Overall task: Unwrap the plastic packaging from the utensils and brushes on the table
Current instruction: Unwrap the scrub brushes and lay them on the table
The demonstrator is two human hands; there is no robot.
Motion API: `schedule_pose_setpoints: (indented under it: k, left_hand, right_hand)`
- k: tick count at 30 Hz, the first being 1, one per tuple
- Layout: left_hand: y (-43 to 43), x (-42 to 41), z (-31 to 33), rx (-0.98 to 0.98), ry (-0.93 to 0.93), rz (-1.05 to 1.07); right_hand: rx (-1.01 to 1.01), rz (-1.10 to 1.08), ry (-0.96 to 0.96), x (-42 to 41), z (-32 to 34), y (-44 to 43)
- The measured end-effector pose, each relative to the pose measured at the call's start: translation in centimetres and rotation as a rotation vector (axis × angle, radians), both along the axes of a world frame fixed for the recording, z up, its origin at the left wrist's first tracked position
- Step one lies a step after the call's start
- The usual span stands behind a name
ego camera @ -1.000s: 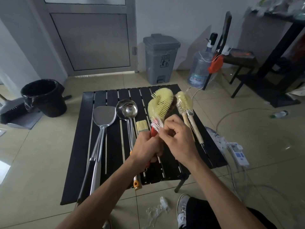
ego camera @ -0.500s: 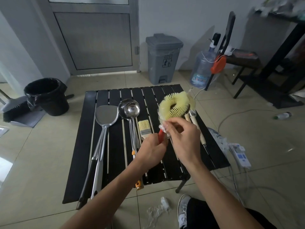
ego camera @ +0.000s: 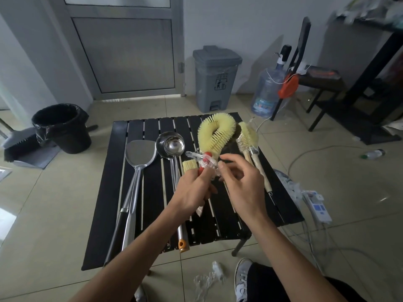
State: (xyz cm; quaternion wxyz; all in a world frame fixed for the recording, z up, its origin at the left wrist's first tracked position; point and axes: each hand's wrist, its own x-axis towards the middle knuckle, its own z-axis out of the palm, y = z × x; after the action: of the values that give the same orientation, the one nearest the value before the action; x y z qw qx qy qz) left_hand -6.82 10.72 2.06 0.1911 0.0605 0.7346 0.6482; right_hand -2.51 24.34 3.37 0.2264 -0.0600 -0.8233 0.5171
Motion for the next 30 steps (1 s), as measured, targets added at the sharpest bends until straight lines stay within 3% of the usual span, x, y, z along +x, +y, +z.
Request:
schedule_pose_setpoints:
  k: [3,6,11,14,18,21,30]
  left_hand:
    - [-0.1,0.1,0.2,0.046,-0.007,-0.001]
    - [0.0,0.3,0.1,0.089,-0.016,0.0]
    - [0.0,0.1,0.3,0.201,-0.052,0.021]
    - [-0.3,-0.3,0.4,0.258,-0.092,0.017]
    - [-0.5,-0.4,0.1,0.277,-0.113,0.022]
    - [-0.4,-0.4,0.3,0.294,-0.1,0.002]
    - [0.0,0.1,-0.1,0.129,-0.065,-0.033]
  right_hand:
    - [-0.078,-0.084,-0.03,-0.1,0.1,0.1]
    - [-0.232,-0.109,-0.238,-0.3,-0.3,0.4]
    - [-0.398,0.098,-0.533,0.3,-0.6,-0.5]
    - [-0.454,0.112,-0.511,0.2,-0.4,-0.9]
    - [-0.671,0.031,-0.437,-0.2,-0.2,-0.9]
    - [-0.696,-0.001,-0.402,-0.4,-0.3,-0.9]
    - [-0.908,0.011,-0.562,-1.1,-0.6,-0.8]
